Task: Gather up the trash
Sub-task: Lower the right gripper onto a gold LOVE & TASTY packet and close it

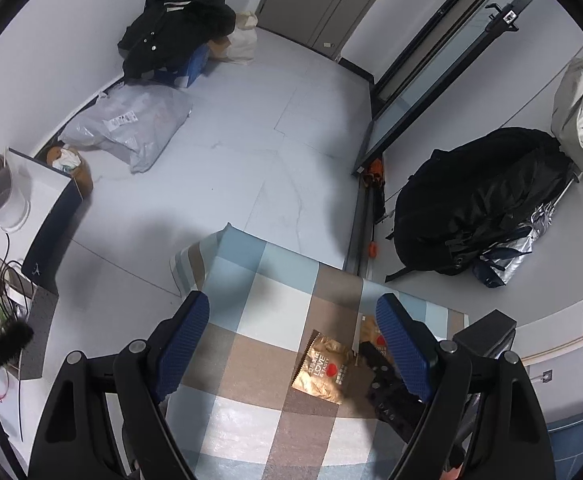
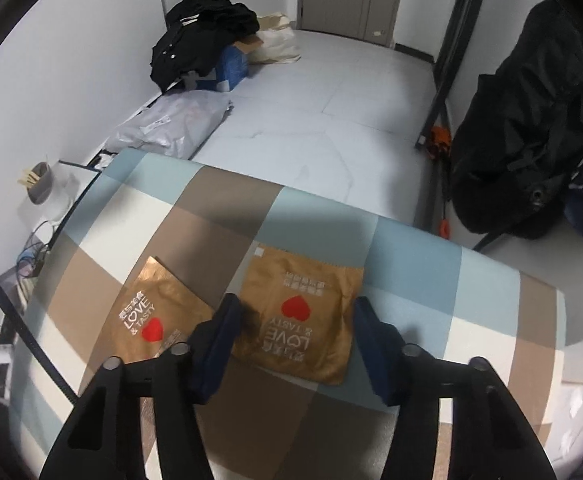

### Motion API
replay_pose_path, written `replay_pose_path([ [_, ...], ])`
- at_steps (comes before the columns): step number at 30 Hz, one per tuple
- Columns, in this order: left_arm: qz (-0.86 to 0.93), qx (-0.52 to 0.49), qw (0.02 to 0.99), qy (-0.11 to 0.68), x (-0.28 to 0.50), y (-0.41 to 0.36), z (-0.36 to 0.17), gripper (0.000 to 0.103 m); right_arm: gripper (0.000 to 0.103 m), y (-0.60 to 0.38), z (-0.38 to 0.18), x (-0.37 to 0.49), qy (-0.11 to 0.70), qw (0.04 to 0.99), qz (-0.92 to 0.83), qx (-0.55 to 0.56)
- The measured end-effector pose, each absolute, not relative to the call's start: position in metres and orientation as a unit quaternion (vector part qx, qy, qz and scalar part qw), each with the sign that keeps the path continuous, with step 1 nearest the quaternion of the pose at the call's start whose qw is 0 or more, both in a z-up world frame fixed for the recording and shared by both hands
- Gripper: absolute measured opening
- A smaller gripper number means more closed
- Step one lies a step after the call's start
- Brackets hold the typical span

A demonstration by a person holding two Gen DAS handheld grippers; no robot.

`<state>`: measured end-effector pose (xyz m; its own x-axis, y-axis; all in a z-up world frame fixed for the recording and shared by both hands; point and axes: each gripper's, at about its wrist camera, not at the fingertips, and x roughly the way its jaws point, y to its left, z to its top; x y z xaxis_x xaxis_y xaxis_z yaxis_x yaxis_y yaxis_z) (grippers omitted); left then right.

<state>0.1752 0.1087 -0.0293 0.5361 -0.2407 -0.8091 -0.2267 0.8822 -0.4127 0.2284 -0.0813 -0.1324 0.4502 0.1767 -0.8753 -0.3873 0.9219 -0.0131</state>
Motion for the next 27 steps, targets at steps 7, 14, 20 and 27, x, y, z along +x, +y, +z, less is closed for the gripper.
replay_pose_path([
  [7,0.004,-0.248,0.849,0.467,0.171,0.111,-0.022,0.083,0.023,-0.096,-0.128,0.227,0.498,0.845,0.169,-0.095],
  [14,0.012,-0.260,0.845,0.467,0.171,0.114,-0.023,0.083,0.057,-0.103,-0.128,0.232,0.521,0.834,0.176,-0.040],
  [20,0.021,-0.271,0.842,0.466,0.172,0.124,-0.025,0.083,0.083,-0.081,-0.135,0.230,0.517,0.838,0.151,-0.087],
  [27,0.023,-0.276,0.840,0.467,0.172,0.127,-0.026,0.083,0.064,-0.076,-0.133,0.234,0.506,0.847,0.137,-0.090],
])
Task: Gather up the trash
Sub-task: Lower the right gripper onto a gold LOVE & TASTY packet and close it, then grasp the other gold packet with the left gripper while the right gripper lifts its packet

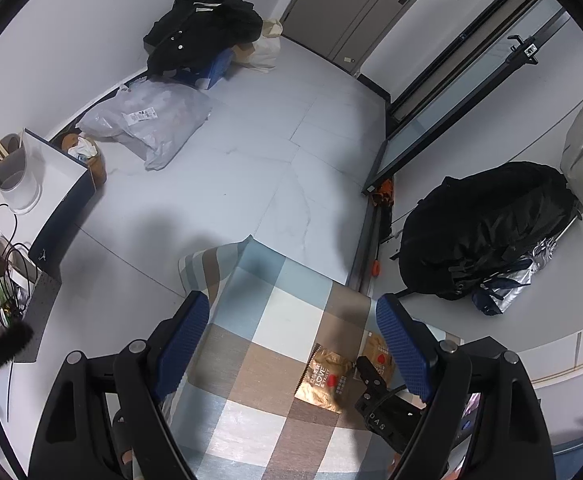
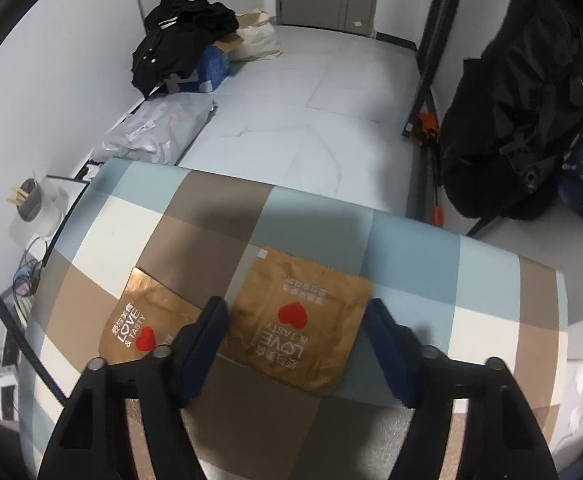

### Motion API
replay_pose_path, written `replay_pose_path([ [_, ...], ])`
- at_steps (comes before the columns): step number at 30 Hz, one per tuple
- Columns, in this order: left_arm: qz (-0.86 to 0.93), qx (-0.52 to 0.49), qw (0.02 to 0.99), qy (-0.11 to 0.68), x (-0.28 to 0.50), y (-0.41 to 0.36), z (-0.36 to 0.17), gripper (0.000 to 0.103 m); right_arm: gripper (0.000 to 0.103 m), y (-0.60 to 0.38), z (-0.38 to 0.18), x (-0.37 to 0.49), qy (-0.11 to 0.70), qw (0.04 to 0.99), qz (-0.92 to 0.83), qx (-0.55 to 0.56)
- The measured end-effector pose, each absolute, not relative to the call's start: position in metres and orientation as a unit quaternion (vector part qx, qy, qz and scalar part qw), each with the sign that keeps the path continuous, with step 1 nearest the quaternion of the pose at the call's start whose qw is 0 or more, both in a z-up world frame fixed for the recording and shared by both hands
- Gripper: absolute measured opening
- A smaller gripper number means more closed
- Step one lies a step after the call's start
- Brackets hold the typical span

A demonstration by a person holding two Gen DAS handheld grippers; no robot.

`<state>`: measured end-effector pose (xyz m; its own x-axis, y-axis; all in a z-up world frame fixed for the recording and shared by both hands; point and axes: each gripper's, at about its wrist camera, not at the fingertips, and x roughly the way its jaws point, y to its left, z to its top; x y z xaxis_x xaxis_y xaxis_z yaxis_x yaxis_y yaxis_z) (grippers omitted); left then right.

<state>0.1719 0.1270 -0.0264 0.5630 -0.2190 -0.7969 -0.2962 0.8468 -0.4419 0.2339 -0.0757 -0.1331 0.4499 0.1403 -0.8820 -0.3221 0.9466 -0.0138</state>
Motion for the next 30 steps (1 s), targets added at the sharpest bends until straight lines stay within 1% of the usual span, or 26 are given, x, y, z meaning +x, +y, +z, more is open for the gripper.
replay_pose_path([
  [6,0.022,-0.277,0.840,0.467,0.173,0.127,-0.026,0.083,0.048,-0.068,-0.132,0.222,0.496,0.850,0.139,-0.106],
  [11,0.024,-0.274,0.840,0.468,0.170,0.127,-0.027,0.083,0.041,-0.072,-0.130,0.218,0.494,0.851,0.150,-0.102],
  [13,0.026,-0.270,0.840,0.470,0.170,0.127,-0.028,0.083,0.036,-0.077,-0.127,0.218,0.494,0.850,0.159,-0.085],
  [14,0.026,-0.269,0.840,0.470,0.171,0.127,-0.028,0.083,0.031,-0.078,-0.126,0.219,0.495,0.850,0.163,-0.076],
  [15,0.028,-0.266,0.840,0.472,0.171,0.126,-0.029,0.083,0.023,-0.081,-0.125,0.219,0.494,0.850,0.166,-0.069],
  [17,0.030,-0.260,0.840,0.475,0.172,0.124,-0.030,0.083,0.019,-0.086,-0.120,0.217,0.491,0.852,0.173,-0.056],
  [22,0.026,-0.234,0.840,0.488,0.174,0.114,-0.034,0.083,0.015,-0.104,-0.117,0.213,0.493,0.850,0.181,-0.030],
  [24,0.023,-0.216,0.842,0.494,0.175,0.107,-0.036,0.083,0.010,-0.111,-0.112,0.212,0.487,0.854,0.183,-0.017],
  [27,0.014,-0.185,0.843,0.505,0.176,0.095,-0.040,0.083,0.005,-0.121,-0.105,0.211,0.476,0.860,0.181,-0.010],
  [30,-0.004,-0.156,0.838,0.523,0.179,0.080,-0.050,0.083,0.003,-0.135,-0.099,0.209,0.471,0.863,0.180,0.000],
])
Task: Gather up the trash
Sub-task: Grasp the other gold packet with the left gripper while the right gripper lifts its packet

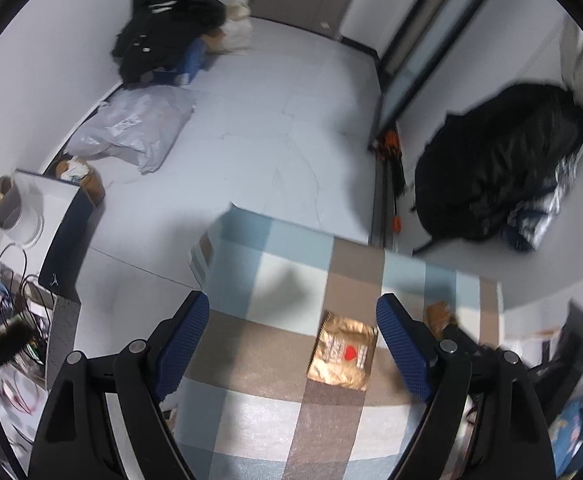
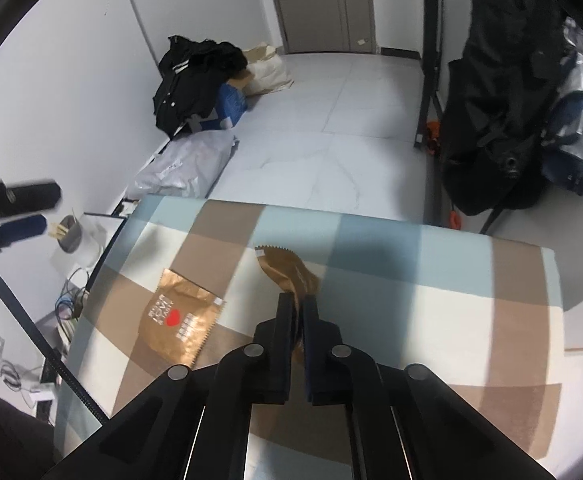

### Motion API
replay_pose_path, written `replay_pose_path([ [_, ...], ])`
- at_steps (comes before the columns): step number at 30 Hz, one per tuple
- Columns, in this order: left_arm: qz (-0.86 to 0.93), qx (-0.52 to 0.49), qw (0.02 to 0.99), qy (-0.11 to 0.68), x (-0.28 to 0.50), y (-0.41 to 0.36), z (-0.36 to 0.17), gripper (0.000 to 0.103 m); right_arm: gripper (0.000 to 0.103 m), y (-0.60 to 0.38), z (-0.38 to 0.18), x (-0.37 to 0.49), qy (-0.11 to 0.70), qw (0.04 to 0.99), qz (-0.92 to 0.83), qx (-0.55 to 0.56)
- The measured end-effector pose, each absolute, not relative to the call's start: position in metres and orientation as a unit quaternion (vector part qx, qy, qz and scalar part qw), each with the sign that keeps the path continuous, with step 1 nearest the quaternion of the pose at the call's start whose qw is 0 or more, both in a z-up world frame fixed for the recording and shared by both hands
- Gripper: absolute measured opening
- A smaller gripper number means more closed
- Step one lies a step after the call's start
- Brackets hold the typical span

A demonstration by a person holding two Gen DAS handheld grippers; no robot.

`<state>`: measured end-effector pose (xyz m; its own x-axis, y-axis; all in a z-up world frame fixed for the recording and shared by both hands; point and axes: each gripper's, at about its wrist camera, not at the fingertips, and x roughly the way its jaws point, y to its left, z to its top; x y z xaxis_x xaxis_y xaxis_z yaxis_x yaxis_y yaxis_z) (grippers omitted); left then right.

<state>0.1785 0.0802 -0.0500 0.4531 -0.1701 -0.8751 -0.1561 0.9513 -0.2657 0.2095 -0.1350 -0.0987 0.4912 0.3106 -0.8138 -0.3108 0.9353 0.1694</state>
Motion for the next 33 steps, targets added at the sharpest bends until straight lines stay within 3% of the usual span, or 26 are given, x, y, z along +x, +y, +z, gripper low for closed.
replay_pose_path([
  [11,-0.043,-0.056,0.805,0.589,0.183,0.029,-0.098,0.083,0.003,-0.195,-0.082,0.182,0.450,0.871,0.186,0.064],
  [25,-0.027,0.021,0.815,0.579,0.179,0.008,-0.115,0.083,0.003,-0.245,-0.057,0.121,0.420,0.876,0.205,0.122],
  [28,-0.035,0.022,0.821,0.569,0.175,0.006,-0.112,0.071,0.003,-0.252,-0.056,0.115,0.414,0.878,0.203,0.130],
  [30,-0.047,0.029,0.824,0.563,0.170,0.000,-0.109,0.051,0.003,-0.258,-0.058,0.112,0.414,0.876,0.203,0.143],
  [33,-0.053,0.028,0.828,0.557,0.169,-0.001,-0.110,0.046,0.003,-0.260,-0.053,0.105,0.405,0.881,0.203,0.139],
])
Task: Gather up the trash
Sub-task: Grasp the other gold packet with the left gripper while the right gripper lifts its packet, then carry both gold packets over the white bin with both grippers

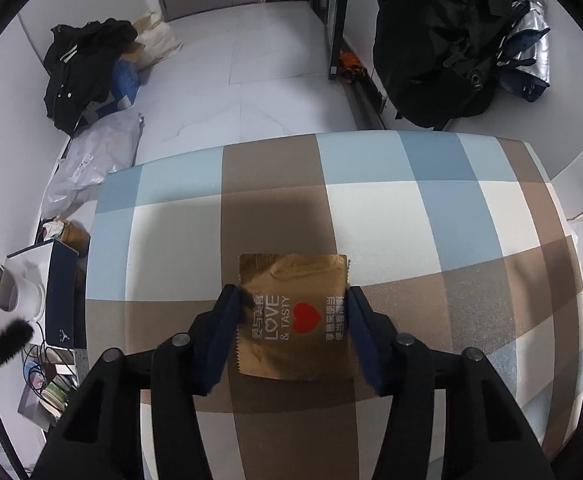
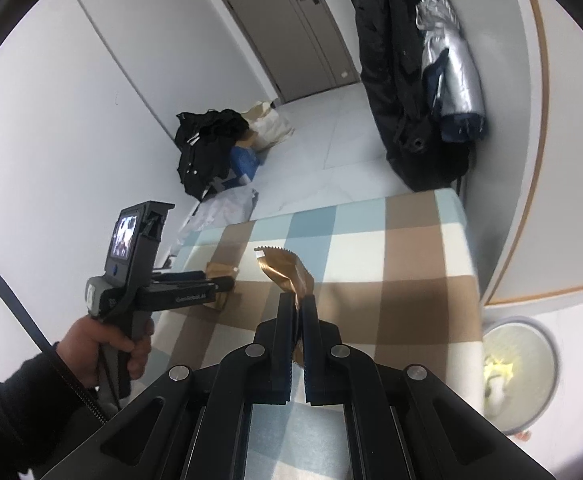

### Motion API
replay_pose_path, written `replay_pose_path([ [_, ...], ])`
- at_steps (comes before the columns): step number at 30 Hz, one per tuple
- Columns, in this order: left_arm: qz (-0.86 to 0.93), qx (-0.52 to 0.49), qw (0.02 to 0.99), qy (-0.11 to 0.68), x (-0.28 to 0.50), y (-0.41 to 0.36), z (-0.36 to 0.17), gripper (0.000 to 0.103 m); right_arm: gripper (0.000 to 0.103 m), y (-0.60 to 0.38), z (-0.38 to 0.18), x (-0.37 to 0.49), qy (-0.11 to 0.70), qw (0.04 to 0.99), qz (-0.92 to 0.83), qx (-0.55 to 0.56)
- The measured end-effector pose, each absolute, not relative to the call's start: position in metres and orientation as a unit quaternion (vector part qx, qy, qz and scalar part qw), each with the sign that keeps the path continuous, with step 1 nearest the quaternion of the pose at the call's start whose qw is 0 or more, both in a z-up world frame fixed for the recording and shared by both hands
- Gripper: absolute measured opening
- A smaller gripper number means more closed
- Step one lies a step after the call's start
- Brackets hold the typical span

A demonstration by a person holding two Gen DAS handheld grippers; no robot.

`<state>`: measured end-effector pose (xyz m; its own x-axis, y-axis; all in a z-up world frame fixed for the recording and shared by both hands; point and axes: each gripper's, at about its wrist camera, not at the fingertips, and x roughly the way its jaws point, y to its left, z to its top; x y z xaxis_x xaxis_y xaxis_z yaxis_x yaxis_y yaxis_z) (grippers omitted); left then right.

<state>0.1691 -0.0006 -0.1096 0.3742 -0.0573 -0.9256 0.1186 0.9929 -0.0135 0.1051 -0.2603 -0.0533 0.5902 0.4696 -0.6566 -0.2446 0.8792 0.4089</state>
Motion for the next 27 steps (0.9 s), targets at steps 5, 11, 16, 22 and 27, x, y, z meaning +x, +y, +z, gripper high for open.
replay_pose_path([
  [5,-0.052,0.020,0.828,0.557,0.165,0.001,-0.110,0.036,0.003,-0.264,-0.049,0.094,0.391,0.887,0.205,0.136],
  [11,-0.048,0.011,0.832,0.553,0.157,-0.001,-0.110,0.035,0.003,-0.277,-0.044,0.083,0.379,0.890,0.203,0.151],
  [16,-0.055,-0.016,0.824,0.563,0.149,-0.002,-0.106,0.035,0.003,-0.285,-0.033,0.070,0.362,0.897,0.203,0.154],
  [22,-0.081,-0.052,0.834,0.543,0.136,-0.019,-0.081,0.035,0.003,-0.316,-0.008,0.054,0.332,0.906,0.198,0.170],
  [27,-0.134,-0.040,0.848,0.512,0.122,-0.066,-0.052,0.035,0.003,-0.353,0.018,0.041,0.302,0.921,0.181,0.169],
])
